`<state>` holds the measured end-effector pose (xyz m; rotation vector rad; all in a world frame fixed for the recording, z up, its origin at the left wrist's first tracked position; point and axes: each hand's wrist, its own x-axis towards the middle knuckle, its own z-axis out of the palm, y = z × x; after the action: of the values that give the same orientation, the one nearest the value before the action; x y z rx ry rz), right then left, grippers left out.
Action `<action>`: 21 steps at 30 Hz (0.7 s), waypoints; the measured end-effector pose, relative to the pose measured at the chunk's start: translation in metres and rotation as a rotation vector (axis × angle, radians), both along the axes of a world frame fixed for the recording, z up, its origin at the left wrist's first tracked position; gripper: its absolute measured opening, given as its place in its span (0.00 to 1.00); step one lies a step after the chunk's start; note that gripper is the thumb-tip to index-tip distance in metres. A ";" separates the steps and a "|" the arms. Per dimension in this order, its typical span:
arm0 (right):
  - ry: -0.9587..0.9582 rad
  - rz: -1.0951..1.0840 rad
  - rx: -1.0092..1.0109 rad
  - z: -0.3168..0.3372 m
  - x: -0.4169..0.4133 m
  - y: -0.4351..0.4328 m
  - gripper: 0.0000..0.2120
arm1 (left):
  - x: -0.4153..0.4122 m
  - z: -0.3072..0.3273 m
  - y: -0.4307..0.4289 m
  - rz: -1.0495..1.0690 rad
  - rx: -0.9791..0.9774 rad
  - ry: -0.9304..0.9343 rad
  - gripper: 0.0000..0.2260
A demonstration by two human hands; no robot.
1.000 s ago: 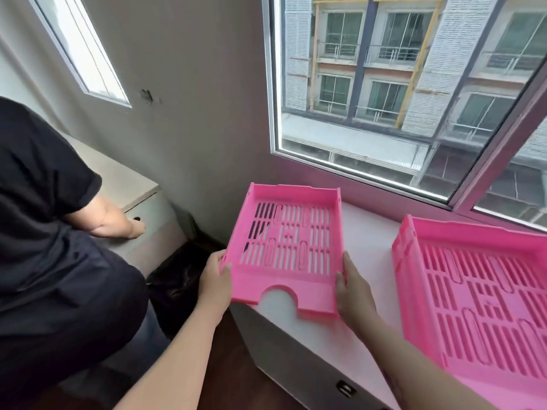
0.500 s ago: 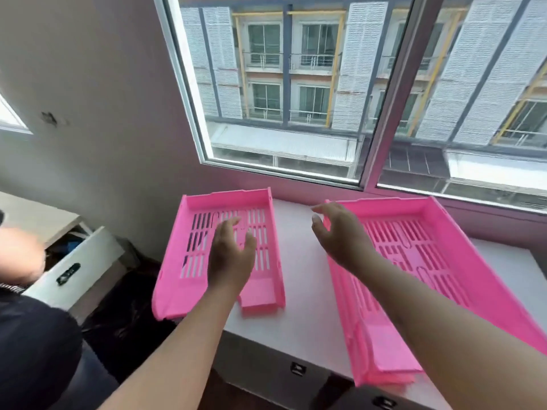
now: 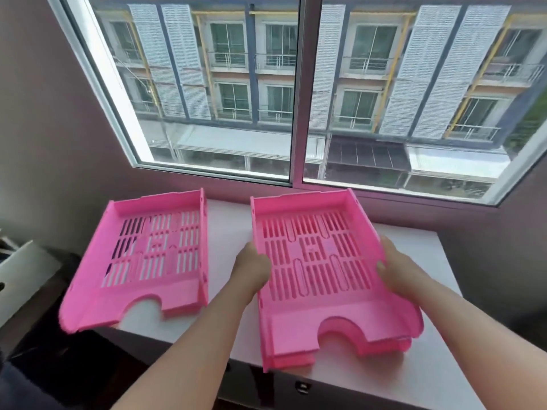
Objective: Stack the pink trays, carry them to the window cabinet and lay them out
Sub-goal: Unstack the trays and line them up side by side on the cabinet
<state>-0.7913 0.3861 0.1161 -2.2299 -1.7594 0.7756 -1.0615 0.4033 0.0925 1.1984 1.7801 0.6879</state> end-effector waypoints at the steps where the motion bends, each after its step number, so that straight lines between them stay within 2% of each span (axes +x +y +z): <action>1: 0.055 -0.013 0.009 -0.003 -0.002 -0.002 0.23 | -0.001 0.002 0.002 -0.001 0.013 0.003 0.22; 5: 0.187 -0.103 0.067 -0.012 -0.021 -0.001 0.24 | -0.018 0.007 0.022 -0.048 0.044 0.053 0.18; 13: 0.223 -0.274 0.097 -0.022 -0.074 0.009 0.20 | -0.062 0.011 0.068 -0.172 0.075 0.144 0.15; 21: 0.226 -0.396 0.159 -0.029 -0.103 0.021 0.15 | -0.084 0.012 0.099 -0.278 0.086 0.114 0.14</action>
<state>-0.8944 0.4068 0.0871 -2.1830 -1.1818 0.7345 -1.1451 0.5025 0.1042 1.5348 1.6452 0.5457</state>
